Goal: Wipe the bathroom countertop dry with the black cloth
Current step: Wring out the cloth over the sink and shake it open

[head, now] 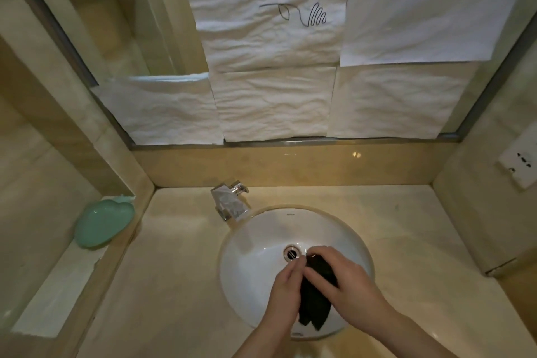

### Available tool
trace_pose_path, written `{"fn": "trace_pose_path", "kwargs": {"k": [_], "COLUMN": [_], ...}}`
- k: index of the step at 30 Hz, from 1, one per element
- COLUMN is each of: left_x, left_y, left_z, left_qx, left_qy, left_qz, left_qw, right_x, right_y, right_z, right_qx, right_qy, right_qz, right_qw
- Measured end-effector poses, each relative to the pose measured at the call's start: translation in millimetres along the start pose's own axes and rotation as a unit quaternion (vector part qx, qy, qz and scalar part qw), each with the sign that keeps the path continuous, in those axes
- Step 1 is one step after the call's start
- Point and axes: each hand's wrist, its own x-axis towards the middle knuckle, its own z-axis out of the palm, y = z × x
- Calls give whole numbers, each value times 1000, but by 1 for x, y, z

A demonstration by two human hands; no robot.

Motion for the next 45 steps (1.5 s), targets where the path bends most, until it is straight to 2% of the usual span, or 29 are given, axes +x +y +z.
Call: {"fn": "trace_pose_path", "kwargs": {"k": [2, 4, 7, 9, 12, 14, 17, 20, 22, 24, 25, 27, 29, 31, 33, 34, 36, 37, 39, 40, 42, 43, 45], "left_x": [1, 0, 3, 9, 18, 19, 18, 26, 32, 38, 39, 45, 54, 66, 74, 73, 67, 65, 57, 55, 51, 49, 38], "left_y": [10, 23, 40, 45, 50, 56, 66, 67, 64, 62, 61, 59, 56, 53, 55, 59, 66, 68, 76, 81, 91, 95, 102], "left_z": [5, 12, 18, 16, 16, 18, 22, 21, 15, 7, 1, -10, -24, -37, -43, -43, -39, -36, -32, -31, -34, -37, -38], "left_qx": [-54, -159, -256, -221, -103, -52, -32, -22, -4, 76, 134, 266, 382, 433, 447, 445, 410, 368, 231, 156, 25, -26, -77], "left_qy": [16, -4, -63, -62, -11, 28, 47, 110, 177, 227, 235, 233, 220, 210, 220, 221, 221, 219, 204, 204, 212, 202, 133], "left_qz": [-29, -99, -149, -117, -62, -54, -49, -28, 21, 89, 130, 216, 311, 403, 429, 414, 357, 322, 243, 207, 125, 84, 25], "left_qw": [998, 982, 953, 966, 993, 997, 997, 993, 984, 967, 954, 910, 842, 778, 753, 763, 809, 844, 920, 944, 969, 975, 988], "right_x": [11, 21, 28, 30, 37, 44, 55, 65, 68, 74, 77, 84, 89, 93, 99, 103, 111, 113, 108, 101, 85, 79, 76], "right_y": [2, 1, -6, -7, -5, -7, -10, -18, -25, -28, -25, -25, -32, -37, -41, -40, -37, -38, -43, -45, -50, -52, -44], "right_z": [-13, -21, -23, -29, -41, -47, -51, -50, -42, -32, -25, -16, -17, -21, -24, -24, -19, -15, -9, -10, -20, -27, -37], "right_qx": [-127, -146, -158, -176, -229, -272, -313, -317, -380, -324, -239, -85, 31, 120, 158, 154, 159, 160, 100, 62, -32, -108, -232], "right_qy": [43, 83, 32, 16, 63, 91, 113, 99, 68, 17, -6, -67, -124, -171, -170, -157, -104, -80, -32, -1, 26, 13, 21], "right_qz": [-45, -63, -160, -199, -225, -243, -256, -159, -107, -26, 40, 153, 227, 278, 300, 297, 298, 289, 219, 170, 36, -41, -209], "right_qw": [990, 984, 974, 964, 945, 926, 908, 930, 916, 946, 970, 982, 965, 938, 925, 929, 935, 940, 970, 983, 998, 993, 950]}}
